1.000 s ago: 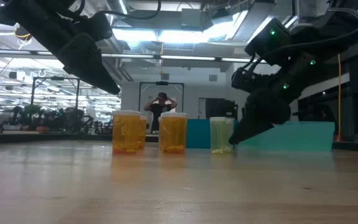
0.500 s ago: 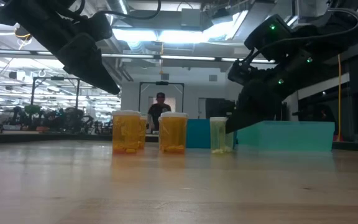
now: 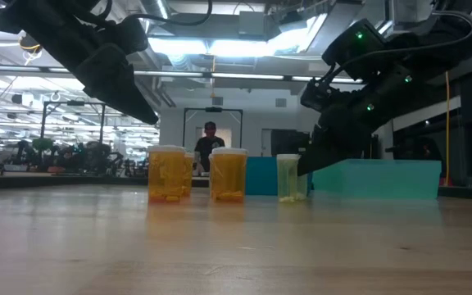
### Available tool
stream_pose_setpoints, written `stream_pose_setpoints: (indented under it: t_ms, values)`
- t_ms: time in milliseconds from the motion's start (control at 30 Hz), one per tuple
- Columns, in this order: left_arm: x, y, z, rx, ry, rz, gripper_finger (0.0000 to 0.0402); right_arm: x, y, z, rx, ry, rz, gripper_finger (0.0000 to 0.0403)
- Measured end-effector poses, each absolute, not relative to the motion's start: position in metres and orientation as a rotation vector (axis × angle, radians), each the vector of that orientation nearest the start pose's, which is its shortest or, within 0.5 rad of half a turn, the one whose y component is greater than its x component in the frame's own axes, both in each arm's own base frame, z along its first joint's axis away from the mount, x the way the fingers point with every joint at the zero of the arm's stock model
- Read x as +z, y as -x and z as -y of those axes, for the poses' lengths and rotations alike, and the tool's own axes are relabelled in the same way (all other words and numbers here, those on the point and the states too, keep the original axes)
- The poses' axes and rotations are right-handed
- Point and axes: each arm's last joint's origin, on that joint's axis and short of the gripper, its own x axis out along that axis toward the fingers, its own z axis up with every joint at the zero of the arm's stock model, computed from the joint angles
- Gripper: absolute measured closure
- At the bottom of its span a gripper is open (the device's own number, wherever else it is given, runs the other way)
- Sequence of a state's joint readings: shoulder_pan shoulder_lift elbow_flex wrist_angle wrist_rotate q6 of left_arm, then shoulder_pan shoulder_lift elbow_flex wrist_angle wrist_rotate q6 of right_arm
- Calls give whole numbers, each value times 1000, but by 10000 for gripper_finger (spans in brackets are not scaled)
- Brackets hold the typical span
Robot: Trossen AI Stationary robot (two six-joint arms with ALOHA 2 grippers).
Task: Pick and place medicine bottles into bin by pill shape (circle, oval)
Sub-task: Put the yellow pill bottle into the green transparent bin
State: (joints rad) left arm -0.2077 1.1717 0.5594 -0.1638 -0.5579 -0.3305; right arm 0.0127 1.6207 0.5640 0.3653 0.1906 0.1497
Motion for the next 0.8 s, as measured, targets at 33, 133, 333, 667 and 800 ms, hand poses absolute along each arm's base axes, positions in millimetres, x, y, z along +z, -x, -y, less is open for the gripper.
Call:
stream_pose_setpoints:
  t_ms: [33, 133, 333, 667, 800]
  values:
    - [190, -217, 30, 445, 22, -656, 124, 122, -280, 2, -225, -73, -674, 279]
    - [190, -217, 30, 445, 22, -656, 124, 122, -280, 5, -258, -69, -671, 305]
    - [190, -217, 30, 445, 22, -656, 124, 131, -277, 9, -296, -93, -645, 308]
    - [190, -217, 30, 445, 22, -657, 124, 189, -247, 10, -356, -113, -551, 308]
    - [190, -217, 30, 446, 24, -656, 124, 209, -226, 13, -488, -96, -522, 309]
